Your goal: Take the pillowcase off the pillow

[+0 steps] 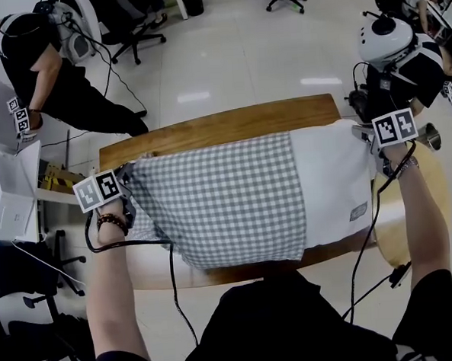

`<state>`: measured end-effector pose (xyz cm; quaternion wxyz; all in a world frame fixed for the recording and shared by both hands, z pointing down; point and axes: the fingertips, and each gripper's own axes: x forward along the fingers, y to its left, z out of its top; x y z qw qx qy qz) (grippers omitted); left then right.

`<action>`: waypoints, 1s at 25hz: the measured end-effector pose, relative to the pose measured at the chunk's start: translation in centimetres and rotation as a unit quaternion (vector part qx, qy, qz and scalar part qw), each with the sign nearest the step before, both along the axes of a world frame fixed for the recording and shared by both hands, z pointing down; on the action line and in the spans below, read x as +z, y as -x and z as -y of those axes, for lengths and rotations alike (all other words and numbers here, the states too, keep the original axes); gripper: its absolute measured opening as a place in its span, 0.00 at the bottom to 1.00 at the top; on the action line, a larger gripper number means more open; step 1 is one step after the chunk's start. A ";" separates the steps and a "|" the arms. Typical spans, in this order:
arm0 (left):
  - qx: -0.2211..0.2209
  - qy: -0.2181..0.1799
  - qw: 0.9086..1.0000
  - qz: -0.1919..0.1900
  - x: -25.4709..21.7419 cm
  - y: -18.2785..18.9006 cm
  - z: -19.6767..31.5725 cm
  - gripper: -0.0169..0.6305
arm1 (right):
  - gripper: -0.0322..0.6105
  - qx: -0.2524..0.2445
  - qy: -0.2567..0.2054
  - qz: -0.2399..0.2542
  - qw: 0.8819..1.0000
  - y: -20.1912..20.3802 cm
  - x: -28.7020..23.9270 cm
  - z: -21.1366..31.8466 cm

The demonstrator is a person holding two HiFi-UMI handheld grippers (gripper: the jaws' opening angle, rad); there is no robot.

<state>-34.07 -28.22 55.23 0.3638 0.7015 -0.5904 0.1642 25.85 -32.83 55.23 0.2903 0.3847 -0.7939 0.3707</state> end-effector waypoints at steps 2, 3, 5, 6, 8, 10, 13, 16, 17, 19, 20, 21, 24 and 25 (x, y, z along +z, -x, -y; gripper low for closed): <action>-0.007 0.000 1.000 0.000 0.0 0.7 -0.4 0.04 | 0.09 0.005 -0.002 -0.002 1.000 -0.3 -0.3 0.1; -0.010 0.001 1.000 0.001 0.1 1.0 -0.4 0.04 | 0.09 0.008 -0.004 -0.005 1.000 -0.5 -0.4 0.2; -0.018 0.001 1.000 0.002 0.3 1.6 -0.5 0.04 | 0.09 0.015 -0.007 -0.009 1.000 -1.0 -0.4 0.4; -0.021 0.001 1.000 0.002 0.5 1.8 -0.6 0.04 | 0.09 0.019 -0.008 -0.011 1.000 -1.3 -0.2 0.6; -0.025 0.002 1.000 0.002 0.9 1.9 -0.6 0.04 | 0.09 0.027 -0.009 -0.012 1.000 -1.8 0.1 0.7; -0.024 0.005 1.000 0.003 1.2 1.6 -0.6 0.04 | 0.09 0.029 -0.011 -0.010 0.999 -1.8 0.4 0.8; -0.011 0.002 1.000 0.013 1.5 0.7 -0.7 0.06 | 0.11 0.026 -0.014 0.000 1.000 -1.1 0.9 0.8; -0.003 -0.003 1.000 0.022 1.8 -0.1 -1.1 0.20 | 0.21 0.032 -0.031 0.003 0.999 -0.9 1.3 0.7; -0.004 -0.004 1.000 0.024 1.8 -0.2 -1.3 0.24 | 0.23 0.035 -0.039 0.000 0.999 -1.0 1.4 0.7; -0.008 -0.007 1.000 0.027 1.7 -0.3 -1.7 0.27 | 0.29 0.042 -0.052 -0.003 0.998 -1.4 1.2 0.5; -0.010 -0.009 1.000 0.027 1.7 -0.3 -2.0 0.29 | 0.30 0.046 -0.058 -0.002 0.997 -1.6 1.0 0.4; -0.012 -0.011 1.000 0.026 1.6 -0.4 -2.3 0.29 | 0.31 0.050 -0.065 0.001 0.997 -1.7 0.6 0.2; -0.019 -0.020 1.000 0.014 1.5 -0.6 -3.7 0.29 | 0.35 0.066 -0.100 0.029 0.992 -1.4 -1.6 -1.1; -0.021 -0.023 0.999 0.010 1.5 -0.7 -4.3 0.29 | 0.36 0.073 -0.114 0.043 0.990 -1.1 -2.6 -1.7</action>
